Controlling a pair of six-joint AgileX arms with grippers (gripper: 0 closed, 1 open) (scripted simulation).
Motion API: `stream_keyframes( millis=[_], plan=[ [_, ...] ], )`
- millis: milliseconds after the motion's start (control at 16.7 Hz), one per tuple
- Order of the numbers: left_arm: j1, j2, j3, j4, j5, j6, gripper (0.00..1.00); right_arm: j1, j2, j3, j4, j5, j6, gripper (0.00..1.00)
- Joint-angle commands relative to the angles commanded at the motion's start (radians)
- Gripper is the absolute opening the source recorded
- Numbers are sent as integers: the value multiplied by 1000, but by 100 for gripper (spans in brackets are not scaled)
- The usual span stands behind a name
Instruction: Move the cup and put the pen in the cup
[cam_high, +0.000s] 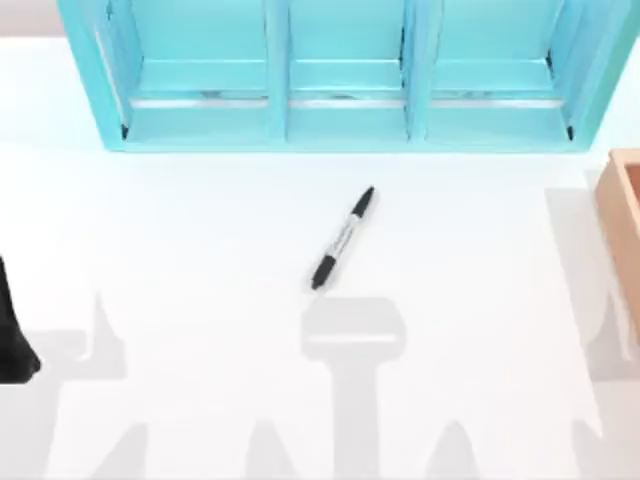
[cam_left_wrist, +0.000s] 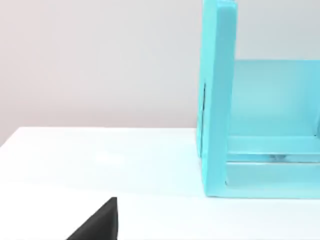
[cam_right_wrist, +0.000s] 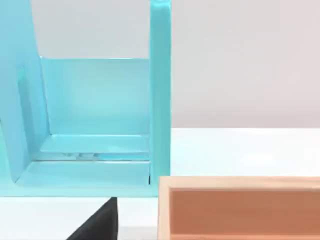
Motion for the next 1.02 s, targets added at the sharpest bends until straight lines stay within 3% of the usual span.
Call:
stream_keyframes(
  millis=[240, 480, 1020],
  plan=[
    [0, 0, 0, 0, 0, 0, 100, -7, 32, 31, -30, -2, -7, 100],
    [0, 0, 0, 0, 0, 0, 100, -53, 223, 212, -188, -5, -49, 100],
    [0, 0, 0, 0, 0, 0, 100, -236, 1078, 922, -780, -1, -222, 100]
  ],
)
